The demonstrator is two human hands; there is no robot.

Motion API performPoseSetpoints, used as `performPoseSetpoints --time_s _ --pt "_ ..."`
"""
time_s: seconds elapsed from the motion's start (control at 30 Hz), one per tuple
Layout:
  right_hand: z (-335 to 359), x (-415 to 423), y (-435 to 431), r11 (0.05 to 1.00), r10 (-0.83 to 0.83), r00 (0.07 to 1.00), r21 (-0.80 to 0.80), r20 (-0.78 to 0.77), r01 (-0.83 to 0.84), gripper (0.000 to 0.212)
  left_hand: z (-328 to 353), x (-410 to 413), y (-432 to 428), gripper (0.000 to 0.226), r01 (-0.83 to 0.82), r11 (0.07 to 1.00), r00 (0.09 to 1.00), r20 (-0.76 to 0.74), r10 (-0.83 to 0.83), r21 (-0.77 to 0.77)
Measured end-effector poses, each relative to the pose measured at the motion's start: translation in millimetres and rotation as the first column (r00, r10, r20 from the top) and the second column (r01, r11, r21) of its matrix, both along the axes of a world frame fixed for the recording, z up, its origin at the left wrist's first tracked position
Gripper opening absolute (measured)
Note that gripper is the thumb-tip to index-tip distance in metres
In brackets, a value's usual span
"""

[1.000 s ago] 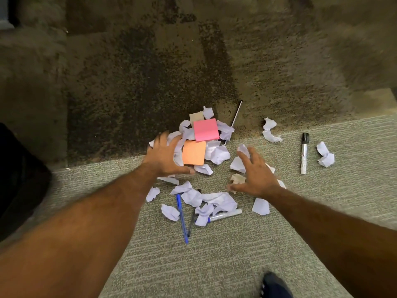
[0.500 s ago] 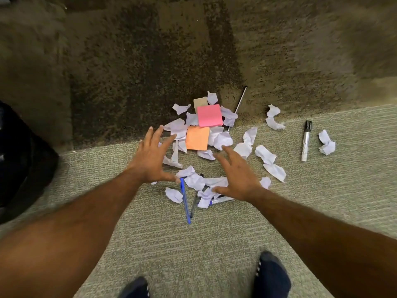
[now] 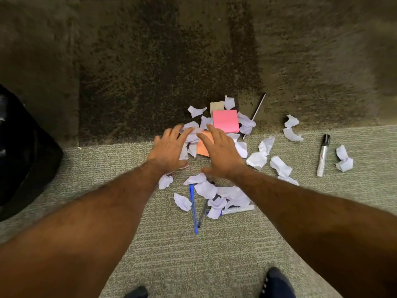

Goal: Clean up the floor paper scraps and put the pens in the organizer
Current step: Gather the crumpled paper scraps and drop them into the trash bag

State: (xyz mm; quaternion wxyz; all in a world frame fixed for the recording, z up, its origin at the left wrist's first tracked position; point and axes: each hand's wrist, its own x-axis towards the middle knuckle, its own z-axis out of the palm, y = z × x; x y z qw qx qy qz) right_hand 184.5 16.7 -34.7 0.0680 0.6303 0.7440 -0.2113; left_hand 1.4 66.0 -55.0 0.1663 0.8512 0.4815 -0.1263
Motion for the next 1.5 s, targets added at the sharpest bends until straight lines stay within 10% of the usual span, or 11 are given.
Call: performPoseSetpoints --time_s 0.47,0.77,1.1,1.23,1.37,1.5 --pt "-10.2 -32.9 67.0 0.989 0.085 0.99 -0.128 0.11 -0.07 0.132 -22.9 -23.3 -17.5 0.075 -0.203 0.979 0.949 0.243 0.203 -0.027" --pt "-10.2 -19.9 57.5 0.994 0.107 0.994 0.033 0.008 -0.107 0.054 -12.2 -23.1 -10.1 0.051 -0.255 0.961 0.9 0.338 0.277 -0.11" --pt "16.6 -24.4 65.2 0.989 -0.125 0.933 0.032 -0.337 0.144 0.04 12.3 -5.2 5.6 0.044 -0.417 0.774 0.507 0.584 0.633 -0.476" --pt "44.5 -26.6 56.7 0.903 -0.411 0.725 -0.139 -0.553 0.406 0.027 46.6 11.6 9.4 0.04 -0.435 0.537 0.168 0.521 0.837 -0.723" --pt "82.7 -32.9 41.8 0.659 -0.696 0.175 -0.523 -0.696 0.541 0.018 90.0 32.8 1.5 0.025 -0.388 0.308 -0.107 0.374 0.921 -0.869" --pt "120.6 -42.3 25.9 0.475 -0.748 -0.147 -0.678 -0.647 0.561 0.028 140.2 55.1 -8.1 0.02 -0.241 0.169 -0.328 0.245 0.913 -0.956"
